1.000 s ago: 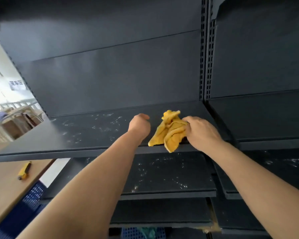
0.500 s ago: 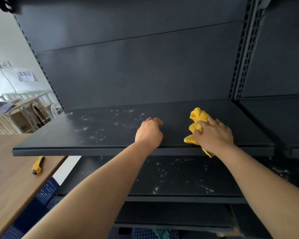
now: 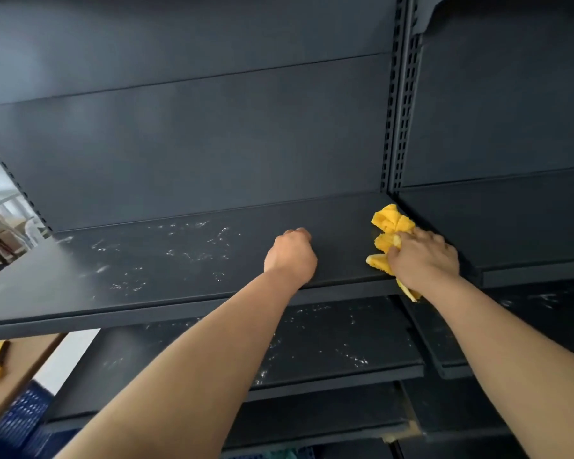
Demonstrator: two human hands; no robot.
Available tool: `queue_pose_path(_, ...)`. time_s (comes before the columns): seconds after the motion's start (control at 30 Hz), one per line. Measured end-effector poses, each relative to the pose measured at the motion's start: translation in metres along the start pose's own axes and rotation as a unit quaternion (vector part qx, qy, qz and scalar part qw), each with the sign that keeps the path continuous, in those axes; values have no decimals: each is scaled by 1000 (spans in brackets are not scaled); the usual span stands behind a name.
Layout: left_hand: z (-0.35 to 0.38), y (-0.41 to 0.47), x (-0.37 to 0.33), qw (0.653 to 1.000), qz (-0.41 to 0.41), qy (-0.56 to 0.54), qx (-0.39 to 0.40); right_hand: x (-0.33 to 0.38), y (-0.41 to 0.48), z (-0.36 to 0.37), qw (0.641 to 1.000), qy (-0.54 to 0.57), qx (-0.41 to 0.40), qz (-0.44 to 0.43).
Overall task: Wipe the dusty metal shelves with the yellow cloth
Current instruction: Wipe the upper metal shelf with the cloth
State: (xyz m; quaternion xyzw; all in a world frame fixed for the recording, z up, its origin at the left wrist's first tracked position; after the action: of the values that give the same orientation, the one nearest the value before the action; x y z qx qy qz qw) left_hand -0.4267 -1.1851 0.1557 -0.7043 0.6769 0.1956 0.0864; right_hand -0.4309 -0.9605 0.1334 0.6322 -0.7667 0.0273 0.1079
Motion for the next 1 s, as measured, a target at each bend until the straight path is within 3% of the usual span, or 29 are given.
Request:
queue_pose_path(0.2,-33,-6,49,995,-46,65,-52,34,-1,7,999,-2,-10,-38)
queue_pose_path(0.53,-85,-26,177,987,-106,115,-48,151,-39,26,986,14,-12,-166)
queue_pose_path(0.73,-98,-33,213,987,-98,112,-52,235,-66,43,976,23,6,-218)
queue_pose_path(1.0,-100,-25,221,991,-88,95,-42,258,-61,49,983,11,22,-183)
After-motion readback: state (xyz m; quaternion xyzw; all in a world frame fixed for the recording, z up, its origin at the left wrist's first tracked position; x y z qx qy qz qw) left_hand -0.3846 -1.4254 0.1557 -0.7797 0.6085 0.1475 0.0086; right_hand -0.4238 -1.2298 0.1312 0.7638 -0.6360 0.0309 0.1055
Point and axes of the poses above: each hand's wrist, its own y-axis towards the middle knuckle, its own z-axis out of the palm, x = y × z, the point moved 8 cm from there along y, towards the middle knuckle, and after that the axes turned 2 degrees about y, right-handed, at the moved point
